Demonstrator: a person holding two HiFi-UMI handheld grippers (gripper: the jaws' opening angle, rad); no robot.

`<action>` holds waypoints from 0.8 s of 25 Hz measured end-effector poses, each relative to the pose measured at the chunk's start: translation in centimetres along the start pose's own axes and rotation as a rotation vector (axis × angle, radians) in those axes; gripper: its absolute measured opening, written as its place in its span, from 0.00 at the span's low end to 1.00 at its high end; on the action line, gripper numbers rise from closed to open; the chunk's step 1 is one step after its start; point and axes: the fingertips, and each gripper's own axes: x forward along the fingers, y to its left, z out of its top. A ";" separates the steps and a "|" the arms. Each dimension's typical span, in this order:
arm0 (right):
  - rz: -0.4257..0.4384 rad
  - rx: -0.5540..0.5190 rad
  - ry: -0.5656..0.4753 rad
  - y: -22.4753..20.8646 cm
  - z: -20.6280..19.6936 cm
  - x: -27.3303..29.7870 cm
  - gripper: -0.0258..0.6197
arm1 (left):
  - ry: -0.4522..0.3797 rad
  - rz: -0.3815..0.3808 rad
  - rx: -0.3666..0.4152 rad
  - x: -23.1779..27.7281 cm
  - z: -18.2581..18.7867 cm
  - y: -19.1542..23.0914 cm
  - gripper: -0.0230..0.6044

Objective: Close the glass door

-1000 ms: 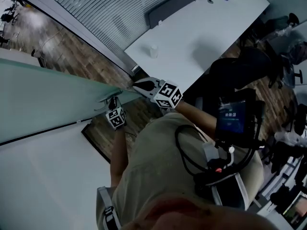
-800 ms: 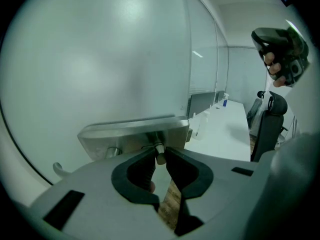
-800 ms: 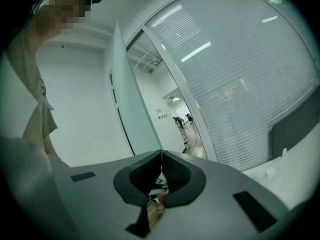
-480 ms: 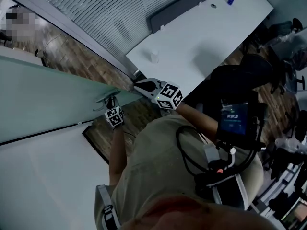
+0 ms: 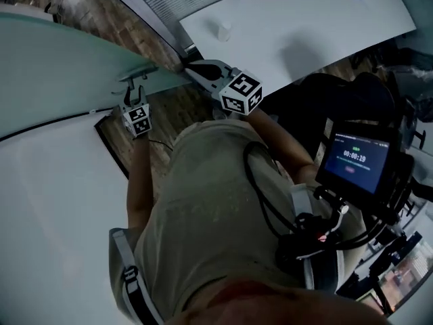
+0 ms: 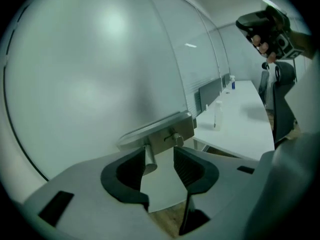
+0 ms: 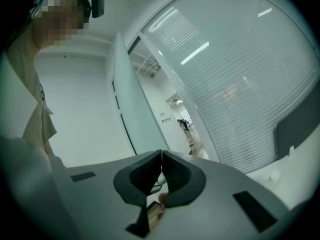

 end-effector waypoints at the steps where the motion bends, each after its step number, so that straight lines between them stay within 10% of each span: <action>1: 0.006 0.002 0.003 0.1 0.0 0.1 0.06 | 0.007 0.009 0.049 -0.1 0.1 0.5 0.32; 7: 0.039 0.002 0.018 1.1 -0.1 -0.1 0.06 | 0.125 -0.016 0.350 0.7 -1.1 1.3 0.35; 20: 0.031 0.021 0.037 1.0 -0.5 -0.4 0.06 | 0.137 -0.029 0.383 1.0 -2.1 1.1 0.35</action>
